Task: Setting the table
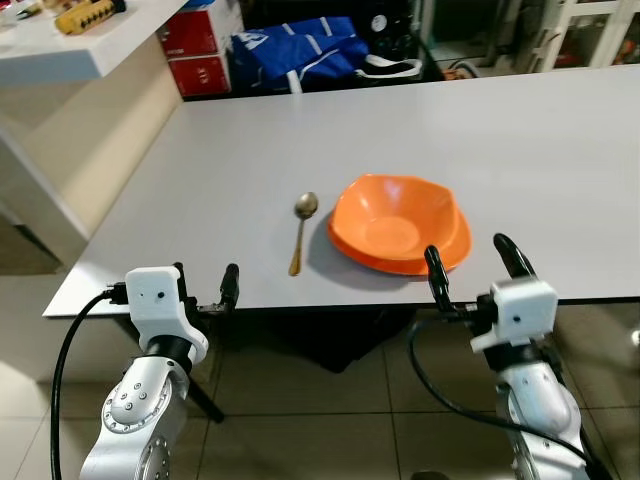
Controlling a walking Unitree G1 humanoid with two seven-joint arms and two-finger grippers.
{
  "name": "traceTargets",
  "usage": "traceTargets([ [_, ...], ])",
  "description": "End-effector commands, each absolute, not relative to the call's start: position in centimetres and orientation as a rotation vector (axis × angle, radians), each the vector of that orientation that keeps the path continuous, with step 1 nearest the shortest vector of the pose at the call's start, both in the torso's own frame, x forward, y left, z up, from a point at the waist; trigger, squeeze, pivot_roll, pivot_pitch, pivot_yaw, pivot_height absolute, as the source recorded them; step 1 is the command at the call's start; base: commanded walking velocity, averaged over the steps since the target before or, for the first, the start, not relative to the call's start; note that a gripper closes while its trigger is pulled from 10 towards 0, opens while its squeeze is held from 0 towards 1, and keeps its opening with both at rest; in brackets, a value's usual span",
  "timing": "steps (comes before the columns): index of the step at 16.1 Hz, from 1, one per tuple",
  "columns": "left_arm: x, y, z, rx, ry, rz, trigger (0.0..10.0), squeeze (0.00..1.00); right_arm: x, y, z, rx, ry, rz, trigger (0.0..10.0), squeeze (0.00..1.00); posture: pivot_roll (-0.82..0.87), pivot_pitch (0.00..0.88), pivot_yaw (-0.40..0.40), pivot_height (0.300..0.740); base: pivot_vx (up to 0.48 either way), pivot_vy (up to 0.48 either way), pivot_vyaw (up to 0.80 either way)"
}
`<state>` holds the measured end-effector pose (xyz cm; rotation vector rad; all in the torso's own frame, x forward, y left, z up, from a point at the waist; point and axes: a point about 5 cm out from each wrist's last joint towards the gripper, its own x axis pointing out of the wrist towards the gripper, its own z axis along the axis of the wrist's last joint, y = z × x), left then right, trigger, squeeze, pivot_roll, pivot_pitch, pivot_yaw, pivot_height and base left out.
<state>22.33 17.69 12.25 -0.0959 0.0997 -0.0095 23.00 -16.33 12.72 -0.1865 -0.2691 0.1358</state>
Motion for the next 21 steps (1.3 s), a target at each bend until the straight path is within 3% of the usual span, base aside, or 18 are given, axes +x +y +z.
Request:
traceTargets([
  [1,22.6,18.0,12.5,-0.097,0.088,0.007,10.0,0.00,23.2,-16.1,13.1,-0.160,-0.270,0.133,10.0,0.00,-0.21,0.000,0.125,0.740,0.000,0.000,0.00],
  [4,23.4,18.1,13.6,-0.079,-0.015,0.014,10.0,0.00,23.3,-16.7,12.1,-0.129,-0.257,0.095,10.0,0.00,-0.22,0.000,0.128,0.740,0.000,0.000,0.00],
  [6,23.8,18.8,13.7,0.057,-0.107,0.045,10.0,0.00,23.4,-17.7,10.8,-0.087,-0.231,0.046,10.0,0.00,-0.22,0.000,0.130,0.740,0.000,0.000,0.00],
  [8,23.7,19.3,11.8,0.177,-0.081,0.038,10.0,0.00,24.6,-17.5,9.8,-0.047,-0.206,0.032,10.0,0.00,-0.23,0.000,0.133,0.740,0.000,0.000,0.00],
  [16,23.6,18.7,8.6,-0.097,0.037,0.079,10.0,0.00,25.6,-18.1,7.7,-0.100,-0.151,0.057,10.0,0.00,-0.21,0.000,0.105,0.740,0.000,0.000,0.00],
  [21,24.8,18.5,9.4,-0.123,0.016,0.032,10.0,0.00,26.3,-18.2,8.8,-0.091,-0.196,0.052,10.0,0.00,-0.22,0.000,0.102,0.740,0.000,0.000,0.00],
])
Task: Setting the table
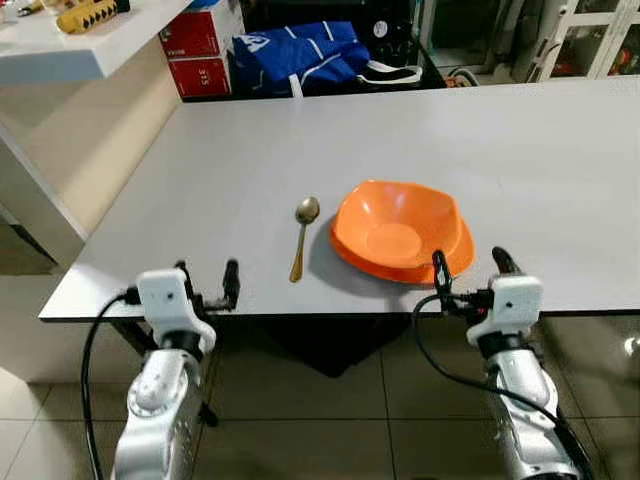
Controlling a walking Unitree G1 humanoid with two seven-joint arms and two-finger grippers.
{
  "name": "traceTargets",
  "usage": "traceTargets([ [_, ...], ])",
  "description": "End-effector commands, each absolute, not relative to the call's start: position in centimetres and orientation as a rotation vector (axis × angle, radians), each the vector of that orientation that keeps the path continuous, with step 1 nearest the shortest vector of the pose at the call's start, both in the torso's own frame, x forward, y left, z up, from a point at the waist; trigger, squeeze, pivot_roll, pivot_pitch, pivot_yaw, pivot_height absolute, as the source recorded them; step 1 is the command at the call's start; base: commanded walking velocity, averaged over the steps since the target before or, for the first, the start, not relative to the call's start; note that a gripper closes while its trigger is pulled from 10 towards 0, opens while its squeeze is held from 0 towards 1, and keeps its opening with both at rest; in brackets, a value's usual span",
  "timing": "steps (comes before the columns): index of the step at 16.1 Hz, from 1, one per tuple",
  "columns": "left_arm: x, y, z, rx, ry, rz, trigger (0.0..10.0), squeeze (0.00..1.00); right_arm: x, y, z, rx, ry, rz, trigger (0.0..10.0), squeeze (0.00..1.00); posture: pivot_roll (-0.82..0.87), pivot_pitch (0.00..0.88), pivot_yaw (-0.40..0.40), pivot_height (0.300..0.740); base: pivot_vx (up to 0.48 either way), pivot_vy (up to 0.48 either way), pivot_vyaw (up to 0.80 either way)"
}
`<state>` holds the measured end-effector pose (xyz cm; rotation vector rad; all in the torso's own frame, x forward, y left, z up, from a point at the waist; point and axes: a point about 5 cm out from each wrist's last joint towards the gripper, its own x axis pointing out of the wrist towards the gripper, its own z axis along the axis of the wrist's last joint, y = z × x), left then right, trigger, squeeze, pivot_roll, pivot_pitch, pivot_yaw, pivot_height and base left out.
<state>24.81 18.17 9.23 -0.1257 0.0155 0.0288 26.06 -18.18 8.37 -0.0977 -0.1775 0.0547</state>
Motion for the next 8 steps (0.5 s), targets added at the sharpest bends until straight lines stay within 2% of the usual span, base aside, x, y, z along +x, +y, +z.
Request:
traceTargets([
  [1,24.4,18.3,9.2,-0.138,0.032,0.038,10.0,0.00,25.6,-18.2,9.0,-0.109,-0.199,0.056,10.0,0.00,-0.22,0.000,0.105,0.740,0.000,0.000,0.00],
  [6,21.1,19.9,9.3,-0.142,0.091,0.080,10.0,0.00,22.6,-19.5,9.2,-0.135,-0.169,0.076,10.0,0.00,-0.23,0.000,0.105,0.740,0.000,0.000,0.00],
  [8,20.1,20.0,9.2,-0.134,0.110,0.083,10.0,0.00,22.2,-19.8,9.1,-0.142,-0.155,0.079,10.0,0.00,-0.22,0.000,0.103,0.740,0.000,0.000,0.00],
])
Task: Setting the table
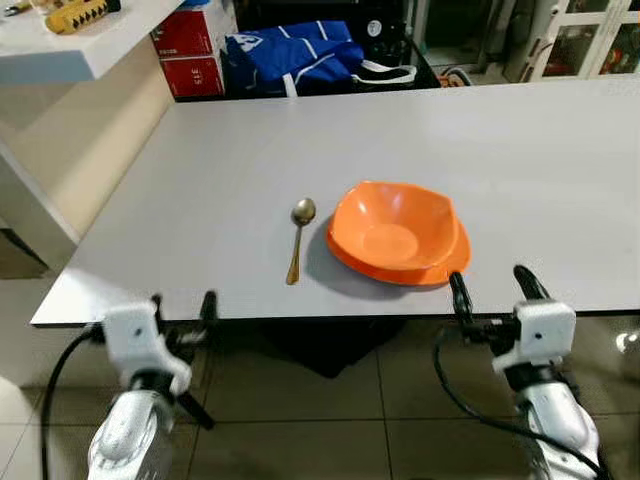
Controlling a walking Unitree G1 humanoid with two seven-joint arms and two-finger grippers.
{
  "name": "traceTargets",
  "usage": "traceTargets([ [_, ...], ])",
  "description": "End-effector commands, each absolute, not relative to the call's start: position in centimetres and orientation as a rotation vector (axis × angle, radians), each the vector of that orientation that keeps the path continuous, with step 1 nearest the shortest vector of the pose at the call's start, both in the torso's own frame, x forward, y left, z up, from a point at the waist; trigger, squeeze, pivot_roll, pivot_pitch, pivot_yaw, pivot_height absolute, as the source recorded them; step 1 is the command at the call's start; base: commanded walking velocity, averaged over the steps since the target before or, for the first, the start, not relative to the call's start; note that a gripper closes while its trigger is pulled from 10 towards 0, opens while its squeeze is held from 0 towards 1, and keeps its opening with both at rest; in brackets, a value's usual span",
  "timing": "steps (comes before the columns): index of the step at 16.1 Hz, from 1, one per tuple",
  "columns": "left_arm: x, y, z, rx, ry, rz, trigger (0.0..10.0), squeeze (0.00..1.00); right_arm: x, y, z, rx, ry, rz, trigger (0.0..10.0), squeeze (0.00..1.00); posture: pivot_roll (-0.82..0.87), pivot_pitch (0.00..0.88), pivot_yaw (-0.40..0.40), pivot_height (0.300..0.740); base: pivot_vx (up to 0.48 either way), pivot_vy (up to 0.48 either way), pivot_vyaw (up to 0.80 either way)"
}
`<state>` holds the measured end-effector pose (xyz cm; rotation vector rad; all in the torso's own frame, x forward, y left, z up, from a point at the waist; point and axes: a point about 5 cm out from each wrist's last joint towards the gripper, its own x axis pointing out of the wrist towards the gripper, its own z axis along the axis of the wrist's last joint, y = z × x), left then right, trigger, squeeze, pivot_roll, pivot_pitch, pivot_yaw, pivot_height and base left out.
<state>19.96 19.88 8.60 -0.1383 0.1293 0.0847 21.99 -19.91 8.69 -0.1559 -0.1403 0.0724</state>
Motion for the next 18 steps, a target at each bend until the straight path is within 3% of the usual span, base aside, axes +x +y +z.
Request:
traceTargets([
  [1,19.8,19.9,9.3,-0.139,0.112,0.081,10.0,0.00,22.0,-19.9,9.1,-0.143,-0.150,0.080,10.0,0.00,-0.22,0.000,0.100,0.740,0.000,0.000,0.00],
  [5,19.5,18.8,10.5,-0.124,0.082,0.016,10.0,0.00,21.8,-19.4,7.3,-0.138,-0.096,0.112,10.0,0.00,-0.22,0.004,0.099,0.740,0.000,0.000,0.00],
  [8,20.9,18.7,10.9,-0.129,0.067,0.025,10.0,0.00,22.0,-19.5,7.6,-0.128,-0.102,0.121,10.0,0.00,-0.21,0.000,0.095,0.740,0.000,0.000,0.00],
  [18,21.2,18.4,10.9,-0.147,0.076,0.034,10.0,0.00,21.5,-19.9,7.4,-0.124,-0.105,0.141,10.0,0.00,-0.21,0.000,0.082,0.740,0.000,0.446,0.00],
])
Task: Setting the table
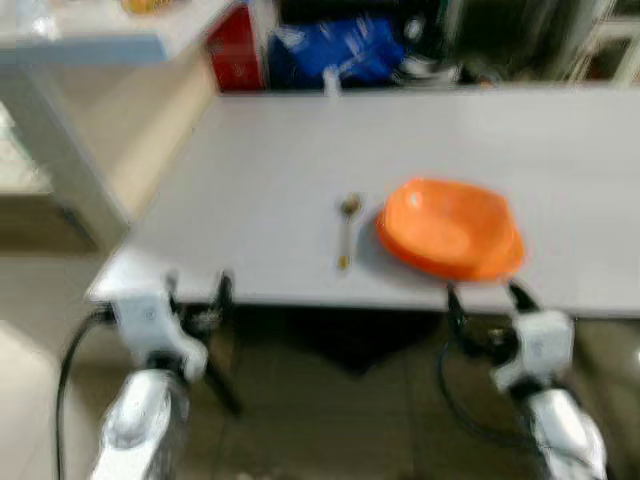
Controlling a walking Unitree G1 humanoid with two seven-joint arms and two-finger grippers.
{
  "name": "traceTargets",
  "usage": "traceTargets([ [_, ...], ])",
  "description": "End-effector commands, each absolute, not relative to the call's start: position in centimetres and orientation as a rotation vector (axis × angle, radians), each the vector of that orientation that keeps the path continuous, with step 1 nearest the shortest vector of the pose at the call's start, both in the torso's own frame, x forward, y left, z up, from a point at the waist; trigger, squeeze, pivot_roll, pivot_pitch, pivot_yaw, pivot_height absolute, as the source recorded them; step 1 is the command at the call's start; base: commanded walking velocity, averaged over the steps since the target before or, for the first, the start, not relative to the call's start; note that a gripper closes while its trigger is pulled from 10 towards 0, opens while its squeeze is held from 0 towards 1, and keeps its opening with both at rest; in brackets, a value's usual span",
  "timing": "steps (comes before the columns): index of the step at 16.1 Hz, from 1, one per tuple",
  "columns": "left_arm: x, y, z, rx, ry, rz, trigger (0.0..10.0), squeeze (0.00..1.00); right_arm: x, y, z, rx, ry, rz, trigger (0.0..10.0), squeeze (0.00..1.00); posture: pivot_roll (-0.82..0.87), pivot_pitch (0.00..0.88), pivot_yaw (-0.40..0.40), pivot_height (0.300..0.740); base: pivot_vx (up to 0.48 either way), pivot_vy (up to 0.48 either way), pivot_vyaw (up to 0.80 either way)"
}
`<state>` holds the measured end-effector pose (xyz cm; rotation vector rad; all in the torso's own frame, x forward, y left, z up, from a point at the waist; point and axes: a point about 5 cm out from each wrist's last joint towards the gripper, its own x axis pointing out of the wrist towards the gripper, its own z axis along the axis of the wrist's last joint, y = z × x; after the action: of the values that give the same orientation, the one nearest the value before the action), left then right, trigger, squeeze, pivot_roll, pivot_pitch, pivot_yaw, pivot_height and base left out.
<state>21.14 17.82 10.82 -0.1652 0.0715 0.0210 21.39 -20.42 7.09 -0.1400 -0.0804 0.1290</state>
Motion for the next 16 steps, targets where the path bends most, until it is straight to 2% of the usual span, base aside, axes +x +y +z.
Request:
traceTargets([
  [1,21.4,18.5,11.0,-0.143,0.071,0.033,10.0,0.00,21.5,-19.9,7.4,-0.122,-0.105,0.141,10.0,0.00,-0.21,0.000,0.084,0.740,0.000,0.461,0.00],
  [16,23.2,19.4,10.9,-0.170,0.083,0.063,10.0,0.00,21.8,-19.5,7.3,-0.111,-0.099,0.156,10.0,0.00,-0.19,0.000,0.091,0.740,0.000,0.478,0.00],
])
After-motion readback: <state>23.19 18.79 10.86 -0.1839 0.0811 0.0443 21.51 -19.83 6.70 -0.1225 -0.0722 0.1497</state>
